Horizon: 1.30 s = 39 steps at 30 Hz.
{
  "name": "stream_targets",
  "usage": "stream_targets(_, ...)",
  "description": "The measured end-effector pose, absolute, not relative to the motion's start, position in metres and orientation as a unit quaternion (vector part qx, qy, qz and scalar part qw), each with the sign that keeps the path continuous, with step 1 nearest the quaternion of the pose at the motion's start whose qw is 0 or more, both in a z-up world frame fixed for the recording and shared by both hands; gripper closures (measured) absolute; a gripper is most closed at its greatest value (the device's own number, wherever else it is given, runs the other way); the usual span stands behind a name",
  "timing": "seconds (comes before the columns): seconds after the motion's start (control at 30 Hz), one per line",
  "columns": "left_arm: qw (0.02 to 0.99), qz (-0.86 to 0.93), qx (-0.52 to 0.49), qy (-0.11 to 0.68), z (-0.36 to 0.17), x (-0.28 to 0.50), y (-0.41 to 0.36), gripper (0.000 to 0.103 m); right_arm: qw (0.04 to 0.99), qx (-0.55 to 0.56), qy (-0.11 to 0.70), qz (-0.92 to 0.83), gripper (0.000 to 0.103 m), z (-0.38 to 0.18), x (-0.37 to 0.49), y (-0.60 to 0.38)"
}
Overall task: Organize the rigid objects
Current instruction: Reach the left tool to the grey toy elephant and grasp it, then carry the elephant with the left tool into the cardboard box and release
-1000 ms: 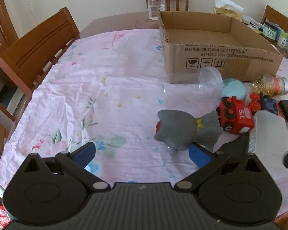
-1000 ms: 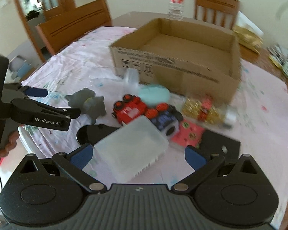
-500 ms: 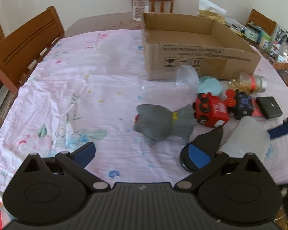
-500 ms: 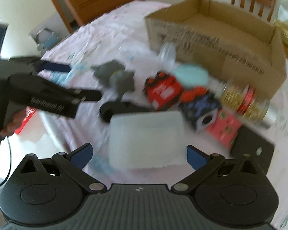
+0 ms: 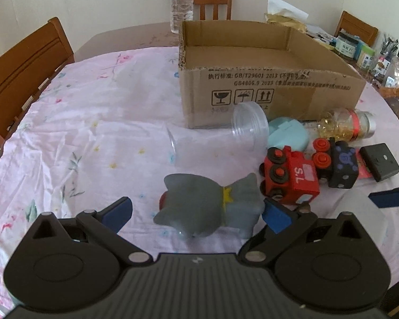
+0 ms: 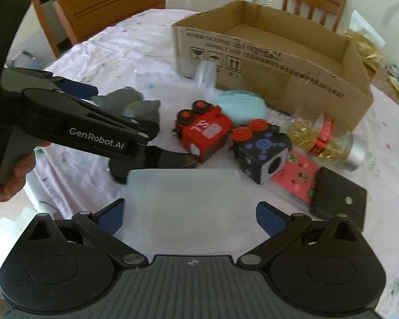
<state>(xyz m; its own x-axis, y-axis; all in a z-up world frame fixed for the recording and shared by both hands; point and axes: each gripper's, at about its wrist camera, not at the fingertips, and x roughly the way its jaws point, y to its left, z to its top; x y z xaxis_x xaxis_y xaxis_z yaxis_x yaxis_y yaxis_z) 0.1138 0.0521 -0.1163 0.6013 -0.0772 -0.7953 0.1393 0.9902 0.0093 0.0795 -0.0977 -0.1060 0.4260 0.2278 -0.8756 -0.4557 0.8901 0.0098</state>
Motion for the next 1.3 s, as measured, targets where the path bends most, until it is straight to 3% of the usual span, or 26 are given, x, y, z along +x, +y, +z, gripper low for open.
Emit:
stream_targets(0.17,0.89,-0.07,0.025,0.449,-0.12,0.118,0.053,0.006,0.842,-0.11,0.492,0.193,0.0,-0.105,0.08,-0.103)
stream_targets(0.23,0.887,-0.073,0.017,0.456,-0.122,0.119,0.054,0.017,0.843,-0.107,0.488,0.198,0.0,-0.103,0.08,-0.103)
stream_targets(0.3,0.885,-0.078,0.01,0.458,-0.124,0.119,0.054,0.021,0.844,-0.107,0.485,0.202,0.001,-0.101,0.08,-0.101)
stream_targets(0.47,0.888,-0.077,0.018,0.454,-0.126,0.121,0.054,0.021,0.843,-0.106,0.488,0.202,0.008,-0.101,0.082,-0.098)
stream_targets(0.6,0.887,-0.09,0.02,0.453,-0.123,0.123,0.053,0.029,0.841,-0.103,0.491,0.201,0.014,-0.1,0.083,-0.096)
stream_targets(0.97,0.869,-0.126,0.043,0.476,-0.109,0.119,0.05,0.03,0.84,-0.104,0.494,0.201,0.016,-0.087,0.086,-0.1)
stream_targets(1.3,0.865,-0.171,0.063,0.467,-0.056,0.126,0.051,0.03,0.859,-0.093,0.464,0.197,0.016,-0.046,0.102,-0.121)
